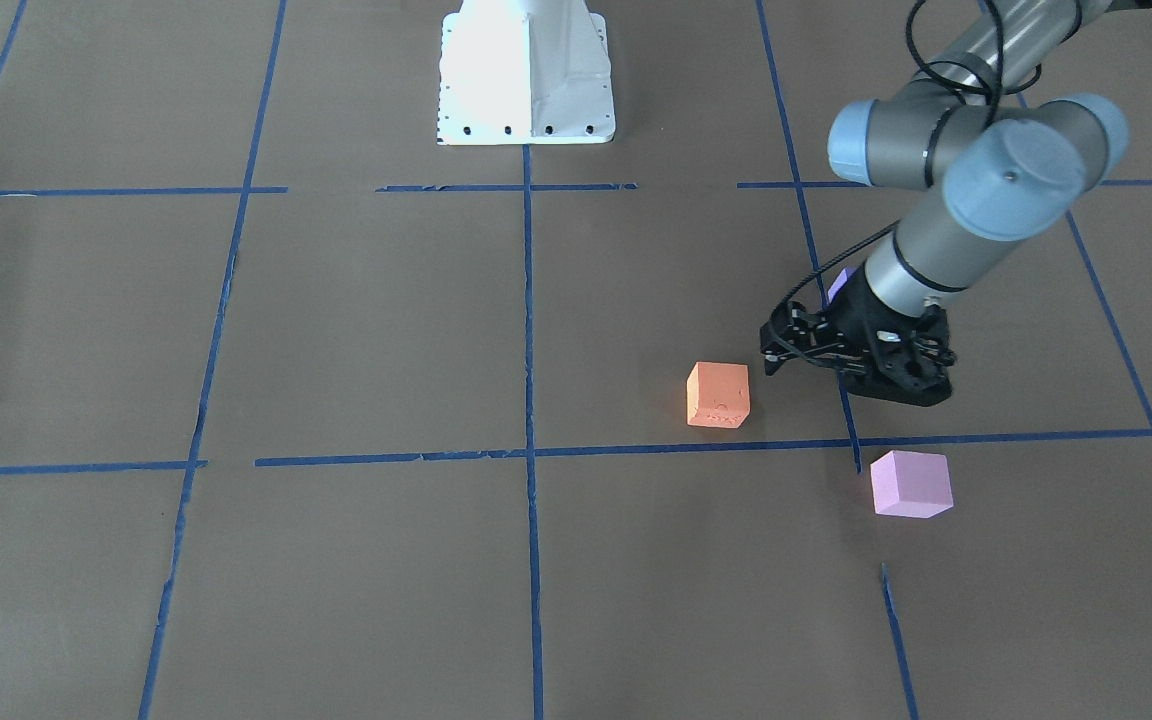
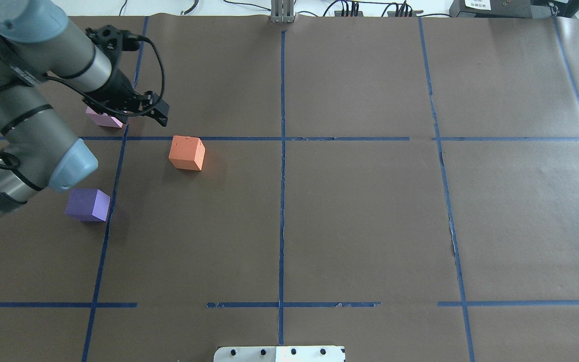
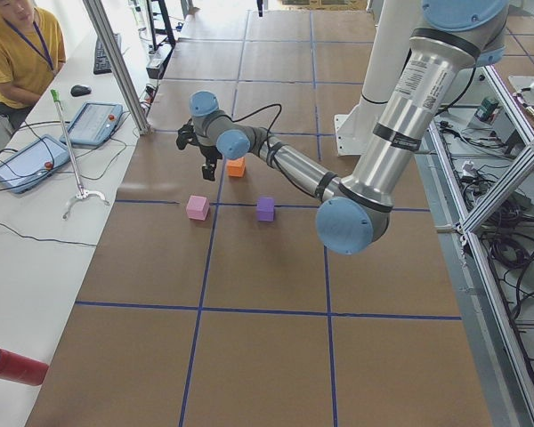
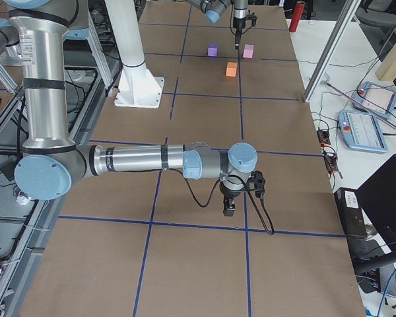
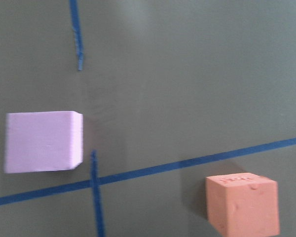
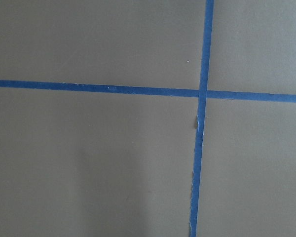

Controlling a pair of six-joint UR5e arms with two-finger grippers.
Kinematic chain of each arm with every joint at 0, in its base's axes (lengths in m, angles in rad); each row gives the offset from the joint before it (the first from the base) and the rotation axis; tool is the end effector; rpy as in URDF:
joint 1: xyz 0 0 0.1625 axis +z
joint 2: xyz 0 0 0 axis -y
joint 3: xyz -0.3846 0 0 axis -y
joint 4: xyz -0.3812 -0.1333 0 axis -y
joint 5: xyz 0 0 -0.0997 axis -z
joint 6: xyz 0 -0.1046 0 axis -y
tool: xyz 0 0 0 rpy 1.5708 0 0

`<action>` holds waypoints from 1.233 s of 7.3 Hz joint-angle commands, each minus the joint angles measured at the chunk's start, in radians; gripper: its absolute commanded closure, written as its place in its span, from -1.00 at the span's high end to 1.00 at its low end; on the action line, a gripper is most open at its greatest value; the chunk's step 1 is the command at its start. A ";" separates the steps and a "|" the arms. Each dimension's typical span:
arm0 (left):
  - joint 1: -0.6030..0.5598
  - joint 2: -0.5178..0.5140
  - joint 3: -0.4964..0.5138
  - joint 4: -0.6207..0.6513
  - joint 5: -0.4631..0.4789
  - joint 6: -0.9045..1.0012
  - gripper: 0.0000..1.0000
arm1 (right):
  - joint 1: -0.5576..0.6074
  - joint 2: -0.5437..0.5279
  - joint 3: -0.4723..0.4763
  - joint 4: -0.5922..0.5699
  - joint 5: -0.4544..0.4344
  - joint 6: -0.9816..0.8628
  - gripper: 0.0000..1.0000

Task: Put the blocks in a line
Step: 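Move the left gripper over the orange cube and lower onto it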

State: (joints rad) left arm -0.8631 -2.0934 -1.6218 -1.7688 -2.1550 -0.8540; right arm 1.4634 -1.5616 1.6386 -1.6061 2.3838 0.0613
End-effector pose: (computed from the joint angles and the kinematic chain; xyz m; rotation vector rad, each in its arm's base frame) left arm 0.3615 -0.5389 0.2819 0.1415 0.9194 0.0897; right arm 0.0049 -0.4896 0.5854 -0.0293 -0.8134 -0.0605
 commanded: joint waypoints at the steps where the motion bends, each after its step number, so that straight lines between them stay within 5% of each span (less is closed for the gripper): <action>1: 0.093 -0.036 0.035 -0.035 0.099 -0.129 0.98 | 0.000 0.000 0.001 0.000 0.000 0.000 1.00; 3: 0.116 -0.043 0.100 -0.087 0.177 -0.160 0.98 | 0.000 0.000 0.000 0.000 0.000 0.000 1.00; 8: 0.180 -0.047 0.170 -0.134 0.182 -0.194 0.93 | 0.000 0.000 0.000 0.000 0.000 0.000 1.00; 9: 0.181 -0.044 0.181 -0.159 0.182 -0.192 0.46 | 0.000 0.000 0.000 0.000 0.000 0.000 1.00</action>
State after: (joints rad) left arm -0.6863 -2.1389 -1.4625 -1.8954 -1.9728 -1.0460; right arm 1.4634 -1.5616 1.6390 -1.6061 2.3838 0.0614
